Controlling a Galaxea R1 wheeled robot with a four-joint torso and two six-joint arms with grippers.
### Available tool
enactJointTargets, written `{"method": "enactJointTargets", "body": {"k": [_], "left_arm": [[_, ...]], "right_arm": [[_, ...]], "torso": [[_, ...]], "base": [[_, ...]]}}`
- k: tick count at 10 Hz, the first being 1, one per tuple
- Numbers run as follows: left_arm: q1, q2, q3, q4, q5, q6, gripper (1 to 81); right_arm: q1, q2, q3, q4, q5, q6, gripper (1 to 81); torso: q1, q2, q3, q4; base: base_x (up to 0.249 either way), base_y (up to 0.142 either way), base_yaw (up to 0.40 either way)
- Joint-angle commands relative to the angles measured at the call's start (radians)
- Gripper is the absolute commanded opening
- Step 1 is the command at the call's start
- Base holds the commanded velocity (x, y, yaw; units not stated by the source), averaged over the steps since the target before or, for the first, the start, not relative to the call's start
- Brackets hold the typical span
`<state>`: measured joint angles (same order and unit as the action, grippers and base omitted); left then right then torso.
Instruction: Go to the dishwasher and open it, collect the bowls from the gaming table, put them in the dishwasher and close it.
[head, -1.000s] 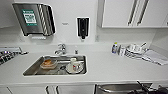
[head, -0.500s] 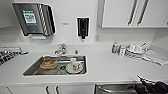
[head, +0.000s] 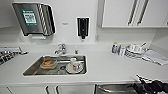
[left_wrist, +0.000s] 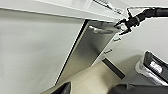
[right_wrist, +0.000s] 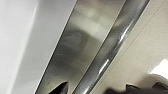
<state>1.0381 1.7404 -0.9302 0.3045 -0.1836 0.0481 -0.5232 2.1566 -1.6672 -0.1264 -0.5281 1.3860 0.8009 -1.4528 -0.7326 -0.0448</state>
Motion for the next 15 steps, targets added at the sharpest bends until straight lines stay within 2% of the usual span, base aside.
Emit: {"method": "enactJointTargets", "body": {"k": [1, 5, 7, 9, 12, 15], "left_arm": [[-0.077, -0.045, 0.033, 0.022, 0.006, -0.001, 81.1], [-0.077, -0.034, 0.024, 0.022, 0.007, 0.001, 81.1], [-0.076, -0.034, 0.022, 0.022, 0.007, 0.003, 81.1], [-0.077, -0.031, 0.017, 0.024, 0.007, 0.003, 81.1], [-0.077, -0.022, 0.002, 0.021, 0.007, -0.001, 81.1], [-0.077, -0.021, 0.002, 0.022, 0.007, 0.001, 81.1]], "right_arm": [[0.12, 0.044, -0.092, 0.021, -0.059, 0.016, 81.1], [0.093, 0.122, -0.195, 0.005, -0.062, 0.005, 81.1], [0.08, 0.136, -0.226, 0.004, -0.102, 0.004, 81.1], [0.059, 0.143, -0.255, 0.002, -0.105, 0.004, 81.1], [0.035, 0.137, -0.249, 0.005, -0.159, 0.004, 81.1], [-0.014, 0.13, -0.25, -0.004, -0.161, -0.013, 81.1]], "torso": [[0.0, 0.0, 0.0, 0.0], [0.0, 0.0, 0.0, 0.0], [0.001, 0.0, 0.0, 0.0], [0.001, 0.0, 0.0, 0.0], [0.001, 0.0, 0.0, 0.0], [0.001, 0.0, 0.0, 0.0]], "base": [[0.0, 0.0, 0.0], [0.0, 0.0, 0.0], [0.0, 0.0, 0.0], [0.0, 0.0, 0.0], [0.0, 0.0, 0.0], [0.0, 0.0, 0.0]]}}
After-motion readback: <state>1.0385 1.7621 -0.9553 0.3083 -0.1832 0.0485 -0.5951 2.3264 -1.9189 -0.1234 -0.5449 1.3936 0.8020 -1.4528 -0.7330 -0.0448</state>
